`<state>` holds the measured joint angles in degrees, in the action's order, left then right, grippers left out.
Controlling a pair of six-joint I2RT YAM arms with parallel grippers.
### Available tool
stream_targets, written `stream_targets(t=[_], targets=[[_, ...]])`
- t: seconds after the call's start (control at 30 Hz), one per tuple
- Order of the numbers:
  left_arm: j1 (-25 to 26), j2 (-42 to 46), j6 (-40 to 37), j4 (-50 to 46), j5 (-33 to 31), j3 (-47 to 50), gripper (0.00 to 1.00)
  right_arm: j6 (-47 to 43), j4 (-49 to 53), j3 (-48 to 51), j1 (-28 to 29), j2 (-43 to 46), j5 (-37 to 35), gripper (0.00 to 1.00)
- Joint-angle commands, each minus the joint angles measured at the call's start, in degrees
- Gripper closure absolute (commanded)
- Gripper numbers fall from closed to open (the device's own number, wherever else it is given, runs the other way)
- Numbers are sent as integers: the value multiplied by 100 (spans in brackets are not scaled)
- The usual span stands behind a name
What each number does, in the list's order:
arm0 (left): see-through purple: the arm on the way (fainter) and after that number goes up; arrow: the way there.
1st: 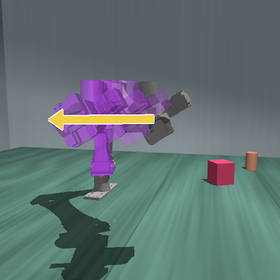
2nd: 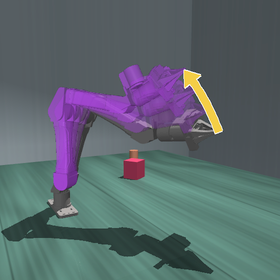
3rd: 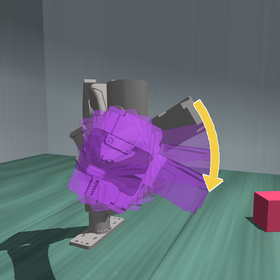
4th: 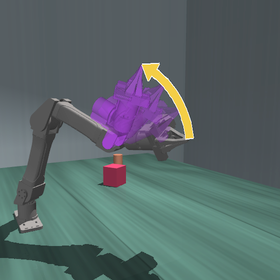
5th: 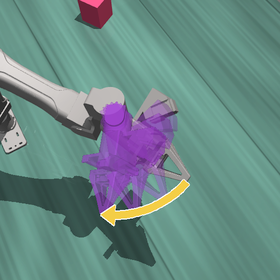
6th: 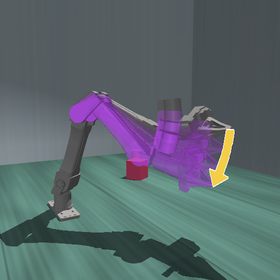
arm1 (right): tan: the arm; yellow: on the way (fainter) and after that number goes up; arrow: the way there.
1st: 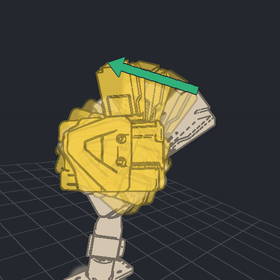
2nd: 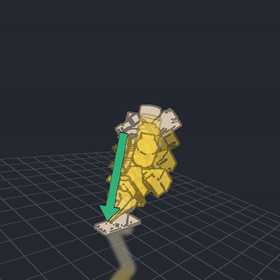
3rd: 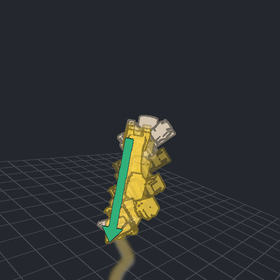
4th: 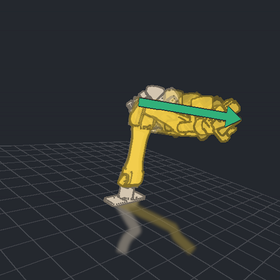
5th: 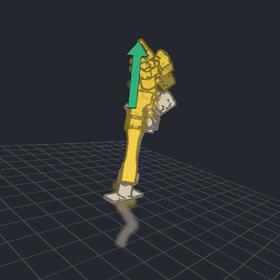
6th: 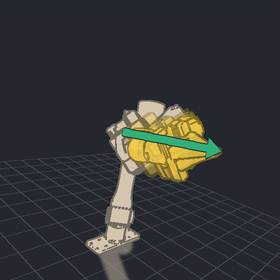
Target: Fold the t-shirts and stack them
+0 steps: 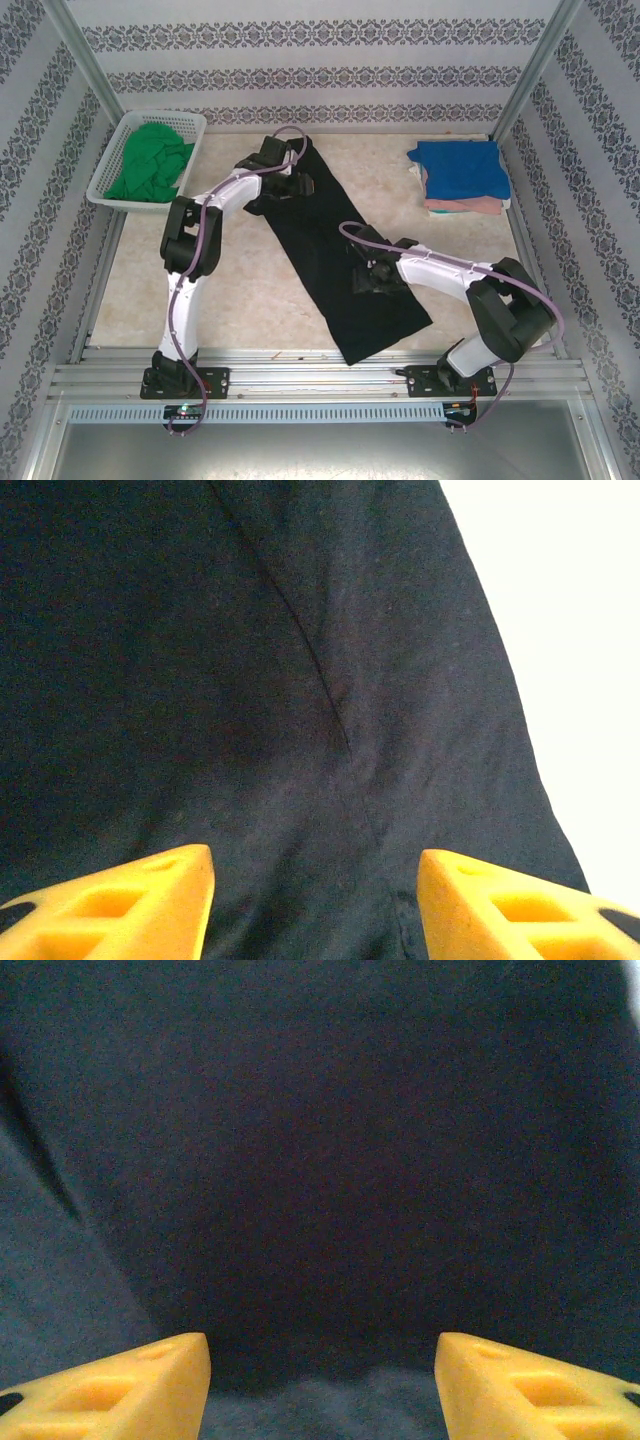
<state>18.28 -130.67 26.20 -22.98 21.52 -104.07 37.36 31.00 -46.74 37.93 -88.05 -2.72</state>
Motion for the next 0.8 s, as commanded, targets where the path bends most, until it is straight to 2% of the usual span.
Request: stream_targets(t=[0.0,0.2,0.4,0.53,0.77], targets=[[55,-637,231,268,153,-319,45,347,-157,15,411,-150,-43,38],[176,-1555,495,250,429,-1044,50,792,-226,-323,1235,-565,24,38],[380,-2178,331,-58,937,-2251,50,948,-214,-946,1796,-1064,163,38],[498,-2363,145,-711,1069,-3438,47,833,-33,-1385,1866,-1100,132,38],[453,-1820,-386,-1529,656,-4130,37,590,309,-1322,1738,-288,-295,37]])
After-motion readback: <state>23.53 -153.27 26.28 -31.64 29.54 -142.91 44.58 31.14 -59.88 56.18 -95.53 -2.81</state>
